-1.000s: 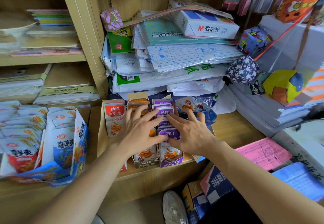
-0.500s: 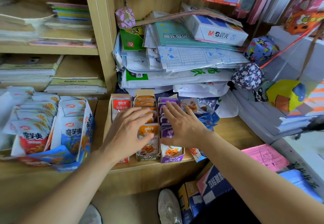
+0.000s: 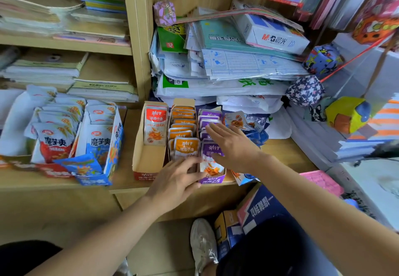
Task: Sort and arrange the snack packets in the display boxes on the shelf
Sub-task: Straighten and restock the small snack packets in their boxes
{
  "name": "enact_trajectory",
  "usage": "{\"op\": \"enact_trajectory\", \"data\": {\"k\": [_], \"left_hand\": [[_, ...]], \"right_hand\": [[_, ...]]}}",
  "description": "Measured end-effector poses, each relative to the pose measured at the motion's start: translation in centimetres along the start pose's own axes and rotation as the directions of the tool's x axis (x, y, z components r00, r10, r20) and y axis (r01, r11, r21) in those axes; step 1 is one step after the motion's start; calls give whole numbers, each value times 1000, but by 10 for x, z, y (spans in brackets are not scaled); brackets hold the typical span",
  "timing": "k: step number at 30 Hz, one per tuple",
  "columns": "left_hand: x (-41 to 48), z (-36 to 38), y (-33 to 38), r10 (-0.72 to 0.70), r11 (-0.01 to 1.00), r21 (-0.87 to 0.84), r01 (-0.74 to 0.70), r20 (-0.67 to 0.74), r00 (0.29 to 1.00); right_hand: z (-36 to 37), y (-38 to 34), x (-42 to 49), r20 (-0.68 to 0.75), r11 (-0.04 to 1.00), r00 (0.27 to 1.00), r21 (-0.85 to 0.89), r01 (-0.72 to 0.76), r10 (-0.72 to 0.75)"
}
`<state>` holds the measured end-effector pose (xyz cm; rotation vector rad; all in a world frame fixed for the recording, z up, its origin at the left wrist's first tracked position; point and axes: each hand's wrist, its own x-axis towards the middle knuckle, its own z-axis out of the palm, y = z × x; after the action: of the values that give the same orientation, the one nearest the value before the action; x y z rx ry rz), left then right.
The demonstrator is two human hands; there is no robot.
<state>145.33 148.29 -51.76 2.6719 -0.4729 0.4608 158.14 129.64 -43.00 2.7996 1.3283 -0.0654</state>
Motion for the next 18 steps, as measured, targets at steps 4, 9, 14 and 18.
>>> {"op": "enact_trajectory", "data": {"k": [4,9,14,18], "left_hand": [[6,6,5,-49,999,-20,47,-97,994],[15,12,14,-118,993,-19,117,-159,980],[17,14,17,-129,991,14,134,-183,975],[19,10,15,-112,989,78,127,-179,978]], "right_hand": [[21,-16,-30,-157,999,987,-14,-43,41],[30,-21,-35,-164,995,983,81,-65,77],[31,-19,-27,-146,988,989,154,-3,26],[22,-6,-41,-330,942,937,335,2,115]]}}
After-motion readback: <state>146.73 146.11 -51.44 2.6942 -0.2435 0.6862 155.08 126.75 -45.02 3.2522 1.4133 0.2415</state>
